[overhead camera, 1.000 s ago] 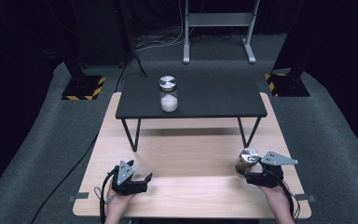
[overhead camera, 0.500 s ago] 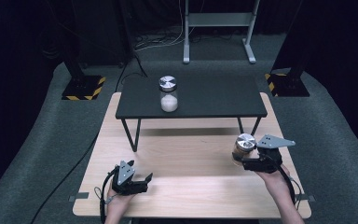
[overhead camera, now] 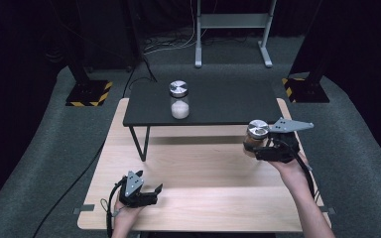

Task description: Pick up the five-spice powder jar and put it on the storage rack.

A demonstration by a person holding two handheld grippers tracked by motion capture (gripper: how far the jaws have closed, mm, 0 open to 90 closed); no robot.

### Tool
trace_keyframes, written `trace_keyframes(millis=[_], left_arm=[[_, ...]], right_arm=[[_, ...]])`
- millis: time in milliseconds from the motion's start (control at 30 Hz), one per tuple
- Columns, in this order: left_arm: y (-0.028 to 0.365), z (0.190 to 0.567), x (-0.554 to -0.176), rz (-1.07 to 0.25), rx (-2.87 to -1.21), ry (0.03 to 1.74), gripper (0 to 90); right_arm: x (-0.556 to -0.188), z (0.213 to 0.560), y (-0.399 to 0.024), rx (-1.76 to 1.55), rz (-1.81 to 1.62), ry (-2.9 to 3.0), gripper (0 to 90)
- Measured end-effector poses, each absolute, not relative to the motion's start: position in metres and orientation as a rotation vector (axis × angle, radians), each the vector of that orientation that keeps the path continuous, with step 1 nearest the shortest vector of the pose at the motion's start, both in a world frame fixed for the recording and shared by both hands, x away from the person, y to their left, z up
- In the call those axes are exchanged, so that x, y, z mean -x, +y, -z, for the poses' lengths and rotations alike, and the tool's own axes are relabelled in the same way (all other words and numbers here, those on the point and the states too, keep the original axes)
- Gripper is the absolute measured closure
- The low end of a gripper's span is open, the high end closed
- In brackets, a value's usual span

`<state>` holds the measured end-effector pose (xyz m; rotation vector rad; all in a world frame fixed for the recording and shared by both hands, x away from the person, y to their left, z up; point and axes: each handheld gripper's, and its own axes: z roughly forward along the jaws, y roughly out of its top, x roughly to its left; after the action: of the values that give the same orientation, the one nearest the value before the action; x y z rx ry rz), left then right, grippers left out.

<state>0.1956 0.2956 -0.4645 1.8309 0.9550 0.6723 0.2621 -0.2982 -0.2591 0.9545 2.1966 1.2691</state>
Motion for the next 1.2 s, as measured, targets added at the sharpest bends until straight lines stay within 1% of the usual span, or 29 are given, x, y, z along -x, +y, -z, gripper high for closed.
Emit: trace_keyframes(millis=[400,600,900,1200], left_arm=[[0.295,0.464,-0.196,-0.673,-1.832,0.955,8.7],[0.295,0.464,-0.196,-0.673,-1.833,0.953,8.7],[0.295,0.464,-0.196,-0.672,-1.833,0.955,8.7],[0.295,0.464,-0.196,-0.668,-1.832,0.954,8.7]], right_arm=[[-0.28,0.227,-0.288,-0.978,-1.266,2.144,30.1],[-0.291,0.217,-0.279,-0.998,-1.26,2.116,30.1],[-0.311,0.211,-0.267,-1.053,-1.256,2.055,30.1],[-0.329,0.212,-0.252,-1.113,-1.211,2.016,30.0]])
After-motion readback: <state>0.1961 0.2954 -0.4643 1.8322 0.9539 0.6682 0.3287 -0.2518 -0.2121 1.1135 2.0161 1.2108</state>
